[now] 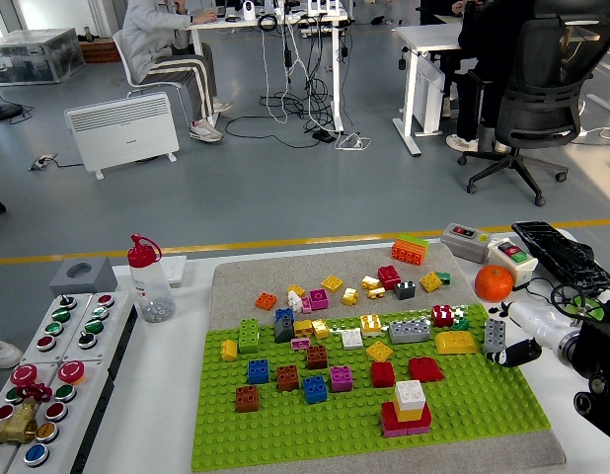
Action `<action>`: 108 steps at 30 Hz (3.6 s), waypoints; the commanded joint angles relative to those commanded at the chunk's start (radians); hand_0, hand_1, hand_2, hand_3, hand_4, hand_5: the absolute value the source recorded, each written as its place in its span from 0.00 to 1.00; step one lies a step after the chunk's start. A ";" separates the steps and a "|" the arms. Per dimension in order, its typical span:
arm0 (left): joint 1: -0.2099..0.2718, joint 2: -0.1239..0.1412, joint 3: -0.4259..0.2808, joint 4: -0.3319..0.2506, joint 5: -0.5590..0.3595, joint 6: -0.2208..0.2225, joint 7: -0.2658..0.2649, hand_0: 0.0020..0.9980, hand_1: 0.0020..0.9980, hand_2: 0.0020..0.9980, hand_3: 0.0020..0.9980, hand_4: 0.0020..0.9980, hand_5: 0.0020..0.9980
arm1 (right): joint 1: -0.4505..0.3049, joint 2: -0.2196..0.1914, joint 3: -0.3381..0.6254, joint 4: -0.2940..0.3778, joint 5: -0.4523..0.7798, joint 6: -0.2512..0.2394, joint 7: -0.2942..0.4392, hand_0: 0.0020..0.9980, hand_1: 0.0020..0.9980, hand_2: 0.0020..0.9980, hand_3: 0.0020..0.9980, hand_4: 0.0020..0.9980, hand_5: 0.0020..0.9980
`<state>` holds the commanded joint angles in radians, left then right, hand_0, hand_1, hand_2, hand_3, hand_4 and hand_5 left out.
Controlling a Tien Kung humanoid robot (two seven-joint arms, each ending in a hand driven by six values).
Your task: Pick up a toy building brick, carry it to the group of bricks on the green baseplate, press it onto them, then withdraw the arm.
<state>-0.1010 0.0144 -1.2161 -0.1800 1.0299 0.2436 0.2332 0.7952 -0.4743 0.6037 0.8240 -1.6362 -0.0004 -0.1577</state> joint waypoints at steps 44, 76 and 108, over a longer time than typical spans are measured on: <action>-0.008 0.001 0.001 0.000 0.001 -0.001 0.000 0.67 0.61 0.57 0.43 0.24 1.00 | 0.013 0.005 -0.022 -0.035 -0.016 0.007 0.013 0.79 0.76 0.73 0.78 0.73 0.28; 0.003 0.000 -0.004 0.000 0.008 -0.001 0.004 0.67 0.61 0.57 0.43 0.24 1.00 | -0.031 -0.052 0.039 0.095 -0.022 -0.037 0.042 0.67 0.70 0.68 0.74 0.69 0.26; 0.000 0.003 -0.008 0.000 0.005 0.000 0.000 0.67 0.61 0.57 0.43 0.24 1.00 | -0.173 -0.382 0.150 0.859 0.010 -0.007 0.040 0.82 0.73 0.70 0.74 0.66 0.23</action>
<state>-0.1008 0.0172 -1.2236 -0.1800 1.0350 0.2435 0.2332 0.6227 -0.8563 0.7533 1.6832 -1.6262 -0.0069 -0.1177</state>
